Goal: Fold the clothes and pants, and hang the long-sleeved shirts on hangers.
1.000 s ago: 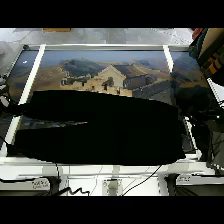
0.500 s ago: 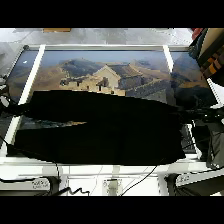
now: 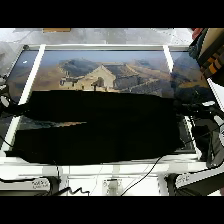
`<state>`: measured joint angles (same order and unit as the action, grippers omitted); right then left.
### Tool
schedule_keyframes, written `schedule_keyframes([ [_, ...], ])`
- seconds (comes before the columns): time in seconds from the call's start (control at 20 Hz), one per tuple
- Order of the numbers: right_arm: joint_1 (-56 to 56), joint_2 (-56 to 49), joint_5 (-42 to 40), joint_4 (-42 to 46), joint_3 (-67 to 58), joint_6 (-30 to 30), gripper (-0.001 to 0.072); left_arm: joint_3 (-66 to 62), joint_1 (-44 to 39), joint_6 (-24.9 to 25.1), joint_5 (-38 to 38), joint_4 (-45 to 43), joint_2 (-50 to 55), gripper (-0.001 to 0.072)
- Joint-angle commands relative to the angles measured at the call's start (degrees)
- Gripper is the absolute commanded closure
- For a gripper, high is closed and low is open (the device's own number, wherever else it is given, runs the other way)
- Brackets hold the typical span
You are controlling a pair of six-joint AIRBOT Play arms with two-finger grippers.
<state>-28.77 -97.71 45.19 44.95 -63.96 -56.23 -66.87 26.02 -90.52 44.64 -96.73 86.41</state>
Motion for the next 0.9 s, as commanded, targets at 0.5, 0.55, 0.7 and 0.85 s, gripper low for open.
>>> schedule_keyframes([
  [0.5, -1.97, 0.15, -19.23, 8.85, -9.49, -12.13, 0.0684, 0.0, -14.12, -10.75, -17.51, 2.38, 7.82, 0.0694],
  [0.55, -2.64, 0.15, -19.06, 8.92, -9.49, -12.13, 0.0684, 0.0, -14.21, -10.73, -17.2, 2.45, 7.96, 0.0693],
  [0.7, -2.6, 0.15, -18.6, 9.38, -9.49, -12.11, 0.0684, 0.0, -14.62, -10.71, -16.41, 2.45, 7.87, 0.0692],
  [0.85, -2.62, 0.15, -17.7, 9.38, -9.49, -12.11, 0.0684, 0.0, -14.84, -10.71, -11.65, 2.43, 7.87, 0.0692],
])
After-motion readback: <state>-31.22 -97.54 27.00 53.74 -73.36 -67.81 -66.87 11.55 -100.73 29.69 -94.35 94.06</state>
